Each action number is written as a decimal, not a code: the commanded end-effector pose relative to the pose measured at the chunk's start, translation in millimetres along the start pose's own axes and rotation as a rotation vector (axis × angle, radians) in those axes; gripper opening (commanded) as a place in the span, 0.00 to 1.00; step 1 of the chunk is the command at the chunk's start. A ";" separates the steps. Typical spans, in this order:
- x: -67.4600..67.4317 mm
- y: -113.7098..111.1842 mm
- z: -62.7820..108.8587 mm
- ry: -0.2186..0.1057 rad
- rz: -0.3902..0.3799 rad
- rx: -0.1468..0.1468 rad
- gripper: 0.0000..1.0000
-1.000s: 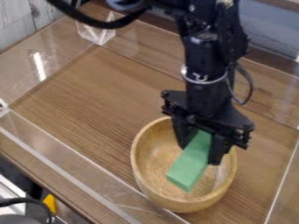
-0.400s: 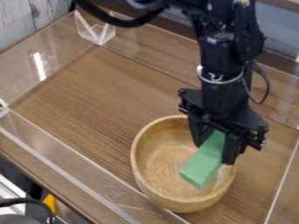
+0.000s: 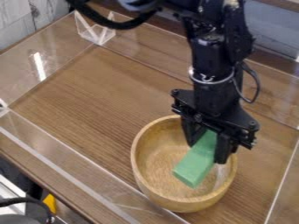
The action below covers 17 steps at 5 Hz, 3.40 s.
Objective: Put the green block in the brown bowl
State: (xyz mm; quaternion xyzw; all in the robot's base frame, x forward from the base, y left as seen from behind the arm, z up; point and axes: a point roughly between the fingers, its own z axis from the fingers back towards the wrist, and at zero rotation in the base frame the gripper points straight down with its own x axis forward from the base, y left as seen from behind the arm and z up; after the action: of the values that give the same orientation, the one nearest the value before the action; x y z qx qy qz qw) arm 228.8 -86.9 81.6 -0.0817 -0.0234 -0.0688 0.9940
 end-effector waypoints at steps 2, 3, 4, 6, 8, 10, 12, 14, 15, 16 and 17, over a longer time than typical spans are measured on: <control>4.9 6.9 48.0 -0.064 -0.045 -0.028 0.00; -9.3 -3.4 27.8 -0.061 -0.031 -0.024 0.00; -11.3 -3.1 26.7 -0.053 -0.021 -0.018 0.00; -8.8 6.3 26.0 -0.039 0.007 -0.004 0.00; -5.7 19.7 16.3 -0.028 0.040 0.009 0.00; -20.4 18.8 -1.6 -0.009 0.047 0.021 0.00; -23.7 15.5 -1.9 -0.009 0.133 0.044 1.00; -16.4 15.9 1.1 -0.017 0.187 0.069 1.00; -18.9 11.6 0.9 -0.011 0.148 0.074 1.00; -23.1 10.4 3.8 -0.017 0.195 0.086 1.00; -27.7 8.7 6.1 -0.022 0.241 0.097 1.00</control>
State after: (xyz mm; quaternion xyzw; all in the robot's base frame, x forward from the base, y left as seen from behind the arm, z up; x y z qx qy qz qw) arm 201.0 -72.4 77.7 -0.0327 -0.0127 0.0552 0.9979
